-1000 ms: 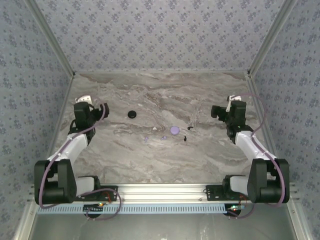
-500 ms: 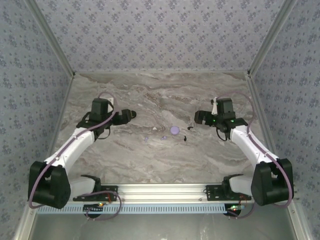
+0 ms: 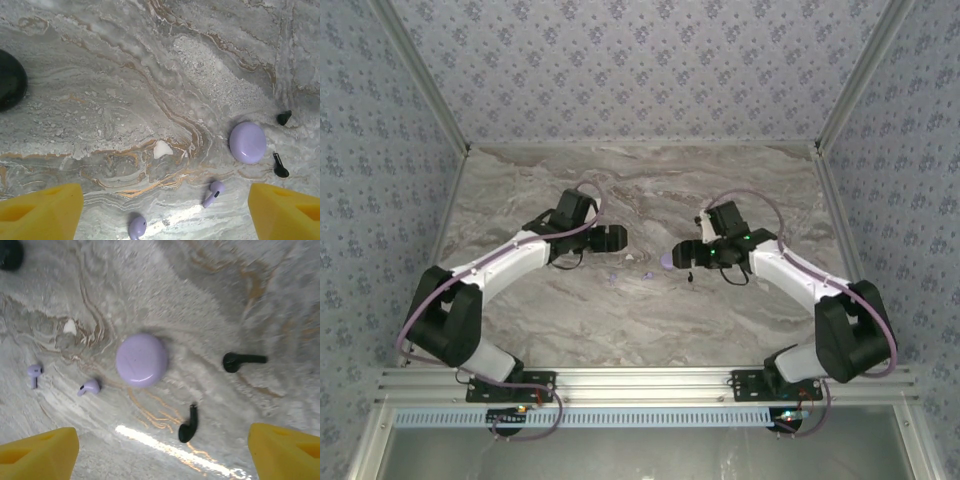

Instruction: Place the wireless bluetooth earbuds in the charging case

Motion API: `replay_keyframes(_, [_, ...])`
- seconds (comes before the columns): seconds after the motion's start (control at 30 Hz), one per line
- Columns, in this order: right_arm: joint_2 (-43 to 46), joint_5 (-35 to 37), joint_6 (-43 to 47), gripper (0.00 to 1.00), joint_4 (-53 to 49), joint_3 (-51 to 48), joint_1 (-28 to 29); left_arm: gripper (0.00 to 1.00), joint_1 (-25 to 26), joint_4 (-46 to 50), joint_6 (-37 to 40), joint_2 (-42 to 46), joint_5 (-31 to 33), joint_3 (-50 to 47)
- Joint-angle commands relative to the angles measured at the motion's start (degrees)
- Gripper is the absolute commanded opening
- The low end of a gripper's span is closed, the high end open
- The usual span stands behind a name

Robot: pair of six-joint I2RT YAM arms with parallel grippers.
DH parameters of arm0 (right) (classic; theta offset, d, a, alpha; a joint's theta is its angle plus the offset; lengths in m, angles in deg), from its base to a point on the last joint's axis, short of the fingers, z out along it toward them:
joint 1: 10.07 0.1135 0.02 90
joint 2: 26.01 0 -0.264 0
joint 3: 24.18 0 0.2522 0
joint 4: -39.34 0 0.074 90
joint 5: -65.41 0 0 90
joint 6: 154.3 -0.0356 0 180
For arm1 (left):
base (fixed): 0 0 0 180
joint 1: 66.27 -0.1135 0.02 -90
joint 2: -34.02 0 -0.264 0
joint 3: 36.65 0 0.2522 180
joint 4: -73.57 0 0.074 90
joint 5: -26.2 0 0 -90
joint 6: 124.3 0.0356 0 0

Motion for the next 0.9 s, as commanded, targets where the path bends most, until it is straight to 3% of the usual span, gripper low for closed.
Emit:
replay_keyframes(0.0, [-3.08, 2.66, -0.42, 0.84, -3.3, 3.25, 2.17, 0.85, 0.17, 2.24, -1.36, -0.27, -0.41, 2.47])
replay_keyframes(0.3, [-14.45, 7.72, 0.24, 0.61, -7.73, 11.0, 6.44, 0.85, 0.12, 3.91, -1.08, 1.34, 0.67, 1.35])
replay_keyframes(0.57, [-20.79, 12.99, -0.55, 0.55, -11.11, 15.98, 8.4, 0.86, 0.13, 5.34, -0.64, 1.9, 2.0, 1.45])
replay_keyframes(0.87, [-25.34, 12.91, -2.3, 0.48, -10.98, 20.2, 8.89, 0.86, 0.15, 5.73, -0.64, 1.36, 2.18, 1.63])
